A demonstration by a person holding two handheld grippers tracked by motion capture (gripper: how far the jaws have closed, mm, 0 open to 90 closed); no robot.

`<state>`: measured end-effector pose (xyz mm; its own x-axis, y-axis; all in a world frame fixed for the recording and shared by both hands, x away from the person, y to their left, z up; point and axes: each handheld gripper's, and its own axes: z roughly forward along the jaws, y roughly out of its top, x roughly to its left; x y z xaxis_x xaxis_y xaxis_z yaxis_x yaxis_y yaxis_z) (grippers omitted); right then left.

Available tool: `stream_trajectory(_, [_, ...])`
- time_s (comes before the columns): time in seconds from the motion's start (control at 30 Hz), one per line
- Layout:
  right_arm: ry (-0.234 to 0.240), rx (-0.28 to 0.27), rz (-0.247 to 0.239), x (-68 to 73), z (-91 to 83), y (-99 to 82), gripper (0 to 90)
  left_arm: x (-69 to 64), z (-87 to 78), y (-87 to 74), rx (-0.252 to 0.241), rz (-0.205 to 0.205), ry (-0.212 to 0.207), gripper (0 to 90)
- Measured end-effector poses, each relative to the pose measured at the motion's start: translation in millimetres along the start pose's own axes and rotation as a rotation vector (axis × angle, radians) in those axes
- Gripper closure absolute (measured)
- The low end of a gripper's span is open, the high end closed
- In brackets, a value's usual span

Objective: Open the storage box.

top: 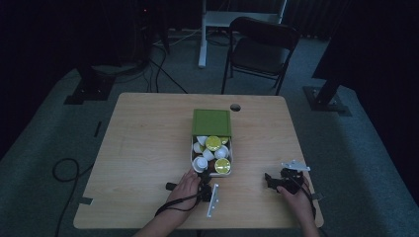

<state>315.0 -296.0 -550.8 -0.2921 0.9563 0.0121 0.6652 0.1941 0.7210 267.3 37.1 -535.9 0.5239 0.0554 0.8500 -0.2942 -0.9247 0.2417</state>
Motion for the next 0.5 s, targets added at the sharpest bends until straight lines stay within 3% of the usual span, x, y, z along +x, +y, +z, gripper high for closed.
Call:
stream_trajectory(0.1, [0.0,0.0,0.0,0.0,0.0,0.0,10.4,-3.0,-2.2,0.3,-0.004,0.016,0.003,72.6])
stream_trajectory(0.5, [0.0,0.001,0.001,0.0,0.0,0.0,10.4,-9.2,-12.9,2.7,-0.013,0.005,-0.008,72.5])
